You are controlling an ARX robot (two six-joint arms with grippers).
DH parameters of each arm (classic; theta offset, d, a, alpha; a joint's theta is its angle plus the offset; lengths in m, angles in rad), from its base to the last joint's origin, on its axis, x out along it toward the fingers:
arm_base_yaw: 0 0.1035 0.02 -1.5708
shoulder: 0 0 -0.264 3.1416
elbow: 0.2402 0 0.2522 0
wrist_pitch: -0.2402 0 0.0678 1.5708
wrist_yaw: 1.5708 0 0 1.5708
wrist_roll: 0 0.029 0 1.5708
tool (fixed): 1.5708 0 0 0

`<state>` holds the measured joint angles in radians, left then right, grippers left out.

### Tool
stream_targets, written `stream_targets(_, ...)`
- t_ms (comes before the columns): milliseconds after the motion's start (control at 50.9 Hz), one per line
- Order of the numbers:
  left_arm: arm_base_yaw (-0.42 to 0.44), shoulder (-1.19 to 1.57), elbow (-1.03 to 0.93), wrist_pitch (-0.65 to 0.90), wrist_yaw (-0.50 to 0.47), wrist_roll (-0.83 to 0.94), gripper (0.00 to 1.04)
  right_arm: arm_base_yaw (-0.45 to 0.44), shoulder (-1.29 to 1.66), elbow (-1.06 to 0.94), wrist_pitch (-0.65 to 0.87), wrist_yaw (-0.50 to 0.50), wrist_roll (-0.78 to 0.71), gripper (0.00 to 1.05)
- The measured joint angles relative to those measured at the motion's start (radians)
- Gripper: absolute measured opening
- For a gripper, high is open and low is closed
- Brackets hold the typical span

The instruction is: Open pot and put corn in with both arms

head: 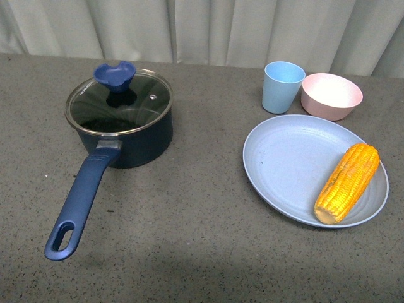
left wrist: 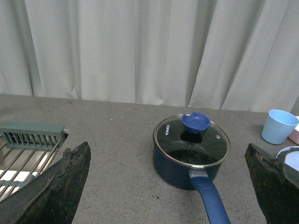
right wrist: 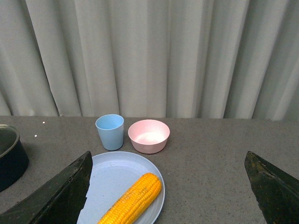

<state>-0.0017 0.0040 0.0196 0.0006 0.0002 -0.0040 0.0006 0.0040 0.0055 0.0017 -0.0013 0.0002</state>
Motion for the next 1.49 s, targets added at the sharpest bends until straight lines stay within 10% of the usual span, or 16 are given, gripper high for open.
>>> stream_targets(1179,0.000,0.000,0.000,0.000,0.000,0.000,0.98,0.000,0.000,0.000,0.000,0.000,0.000,0.95)
stream_targets(1277,-0.048,0.068,0.004,-0.039,-0.210,-0.035,0.98,0.000,0.000,0.000,0.000,0.000,0.000,0.95)
stream_targets(1493,-0.066,0.390,0.005,0.275,-0.170,-0.082,0.98,0.000,0.000,0.000,0.000,0.000,0.000,0.95)
